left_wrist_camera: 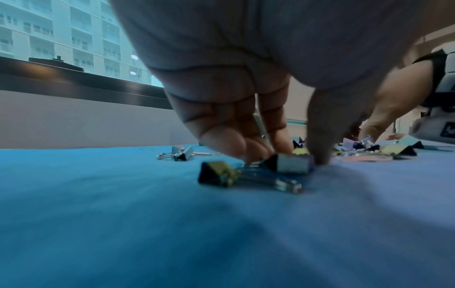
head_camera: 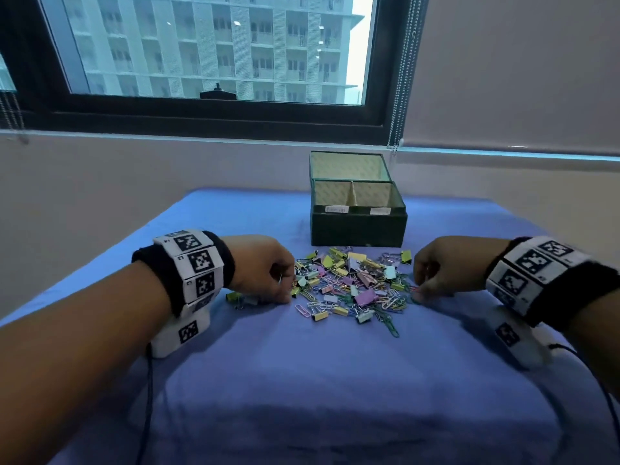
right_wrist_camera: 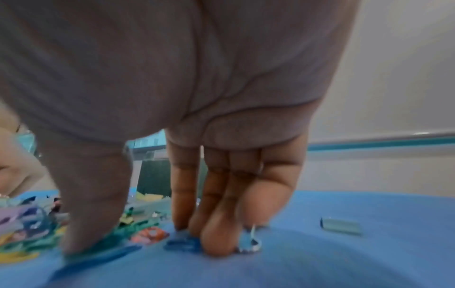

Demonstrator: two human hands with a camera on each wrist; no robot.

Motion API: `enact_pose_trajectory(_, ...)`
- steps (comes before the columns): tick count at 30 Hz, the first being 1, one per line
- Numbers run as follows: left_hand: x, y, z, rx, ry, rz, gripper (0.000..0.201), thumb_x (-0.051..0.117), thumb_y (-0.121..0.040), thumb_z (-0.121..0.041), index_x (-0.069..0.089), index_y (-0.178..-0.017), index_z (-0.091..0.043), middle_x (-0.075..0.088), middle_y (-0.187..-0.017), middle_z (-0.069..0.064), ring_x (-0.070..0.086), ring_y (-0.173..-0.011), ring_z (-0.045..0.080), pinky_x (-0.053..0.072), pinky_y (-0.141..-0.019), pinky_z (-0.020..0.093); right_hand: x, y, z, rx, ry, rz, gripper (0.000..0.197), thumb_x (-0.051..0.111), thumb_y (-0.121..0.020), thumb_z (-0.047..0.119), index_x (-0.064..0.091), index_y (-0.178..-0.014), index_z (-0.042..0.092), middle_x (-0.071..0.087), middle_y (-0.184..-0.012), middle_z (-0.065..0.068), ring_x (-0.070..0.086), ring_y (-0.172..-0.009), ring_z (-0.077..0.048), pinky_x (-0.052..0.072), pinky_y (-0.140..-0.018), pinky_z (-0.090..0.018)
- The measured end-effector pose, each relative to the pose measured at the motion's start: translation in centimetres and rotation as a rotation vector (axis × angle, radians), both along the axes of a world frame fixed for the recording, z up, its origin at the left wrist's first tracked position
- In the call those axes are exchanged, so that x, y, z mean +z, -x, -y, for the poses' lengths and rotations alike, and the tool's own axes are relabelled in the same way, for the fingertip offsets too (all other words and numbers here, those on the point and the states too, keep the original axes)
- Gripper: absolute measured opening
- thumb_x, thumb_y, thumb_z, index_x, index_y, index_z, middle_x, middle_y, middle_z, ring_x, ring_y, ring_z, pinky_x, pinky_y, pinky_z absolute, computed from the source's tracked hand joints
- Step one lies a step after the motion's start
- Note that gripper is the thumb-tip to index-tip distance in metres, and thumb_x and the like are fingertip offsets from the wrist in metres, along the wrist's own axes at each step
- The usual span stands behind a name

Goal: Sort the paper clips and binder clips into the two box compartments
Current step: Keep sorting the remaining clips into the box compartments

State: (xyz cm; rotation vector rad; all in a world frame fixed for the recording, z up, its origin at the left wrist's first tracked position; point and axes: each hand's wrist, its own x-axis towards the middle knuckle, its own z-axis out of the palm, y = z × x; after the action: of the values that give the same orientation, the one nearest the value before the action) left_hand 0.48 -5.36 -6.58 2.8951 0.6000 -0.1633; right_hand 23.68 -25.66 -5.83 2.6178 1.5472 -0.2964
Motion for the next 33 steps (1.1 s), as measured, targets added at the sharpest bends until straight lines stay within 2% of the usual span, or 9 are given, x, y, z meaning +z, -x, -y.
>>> enact_pose_trajectory(6,0.4,-0.5,0.0,-0.029,-0.014,0.146,0.007,0.073,-0.081,-0.033,0.066,-0.085,-0.032,0.068,-0.081,-0.013,0.064,-0.078,0.009,0.055,-0.08,0.031,-0.7,0.1,-1.3,0.043,-0.104,-0.034,0.01,0.073,-0.081,0.029,0.064,-0.08,0.024,0.064,-0.067,0.01,0.057,-0.056,-0.011,0.051,-0.064,-0.028)
enact_pose_trajectory(11,0.3,-1.6,1.2,-0.131,0.111,0.086,0.037,0.08,-0.073,-0.045,0.069,-0.109,-0.046,0.058,-0.098,-0.013,0.06,-0.091,0.01,0.052,-0.082,0.029,-0.4,-0.1,-1.1,0.054,-0.352,0.04,0.018,0.068,-0.079,0.019,0.054,-0.067,0.02,0.064,-0.074,0.0,0.054,-0.064,-0.016,0.045,-0.06,-0.027)
enact_pose_trajectory(16,-0.2,-2.5,0.8,-0.102,0.088,0.076,0.031,0.083,-0.068,-0.047,0.073,-0.096,-0.041,0.055,-0.101,-0.014,0.058,-0.095,0.009,0.052,-0.087,0.036,-0.1,0.1,-1.1,0.024,-0.491,-0.006,0.015,0.061,-0.072,0.01,0.048,-0.068,0.017,0.061,-0.071,-0.001,0.056,-0.064,-0.02,0.049,-0.059,-0.033)
enact_pose_trajectory(18,-0.3,-2.6,0.7,-0.104,0.08,0.067,0.026,0.084,-0.068,-0.046,0.074,-0.09,-0.035,0.057,-0.102,-0.012,0.06,-0.094,0.011,0.053,-0.086,0.037,-0.1,0.3,-1.3,0.035,-0.432,-0.057,0.011,0.053,-0.079,0.006,0.048,-0.077,0.014,0.054,-0.071,-0.002,0.048,-0.061,-0.019,0.041,-0.055,-0.028)
enact_pose_trajectory(20,-0.2,-2.5,0.8,-0.118,0.076,0.072,0.022,0.083,-0.07,-0.043,0.074,-0.087,-0.032,0.058,-0.099,-0.012,0.061,-0.092,0.011,0.053,-0.084,0.035,-0.2,0.3,-1.6,0.047,-0.363,-0.109,0.01,0.045,-0.086,0.001,0.052,-0.082,0.007,0.047,-0.067,0.001,0.045,-0.053,-0.006,0.034,-0.048,-0.017)
enact_pose_trajectory(22,-0.1,-2.4,0.7,-0.118,0.066,0.128,0.018,0.081,-0.074,-0.04,0.073,-0.086,-0.029,0.063,-0.094,-0.012,0.062,-0.086,0.007,0.053,-0.078,0.03,-0.6,0.1,-1.8,0.056,-0.319,-0.097,0.013,0.05,-0.09,0.007,0.058,-0.082,0.001,0.047,-0.065,0.002,0.046,-0.049,0.0,0.034,-0.046,-0.013)
enact_pose_trajectory(26,0.2,-2.1,0.1,-0.096,0.029,0.265,0.009,0.073,-0.081,-0.033,0.067,-0.084,-0.028,0.069,-0.083,-0.011,0.062,-0.077,0.003,0.051,-0.072,0.024,-1.4,-0.2,-1.9,0.035,-0.144,-0.035,0.035,0.072,-0.075,0.052,0.065,-0.08,0.018,0.066,-0.073,0.004,0.057,-0.063,-0.011,0.045,-0.06,-0.027)
enact_pose_trajectory(29,0.2,-2.1,0.2,-0.085,0.022,0.301,0.005,0.065,-0.086,-0.026,0.063,-0.089,-0.03,0.071,-0.078,-0.011,0.065,-0.076,0.008,0.053,-0.076,0.029,-1.4,0.0,-1.8,0.064,-0.149,0.003,0.026,0.074,-0.076,0.045,0.067,-0.08,0.021,0.062,-0.068,0.008,0.054,-0.059,-0.005,0.04,-0.055,-0.023)
enact_pose_trajectory(33,0.2,-2.1,0.3,-0.088,0.099,0.28,0.018,0.061,-0.092,-0.023,0.061,-0.106,-0.035,0.073,-0.078,-0.015,0.066,-0.072,-0.001,0.052,-0.076,0.024,-1.2,0.1,-1.8,0.081,-0.155,0.064,0.014,0.068,-0.083,0.032,0.069,-0.087,0.019,0.054,-0.067,0.011,0.048,-0.058,-0.002,0.033,-0.051,-0.02)
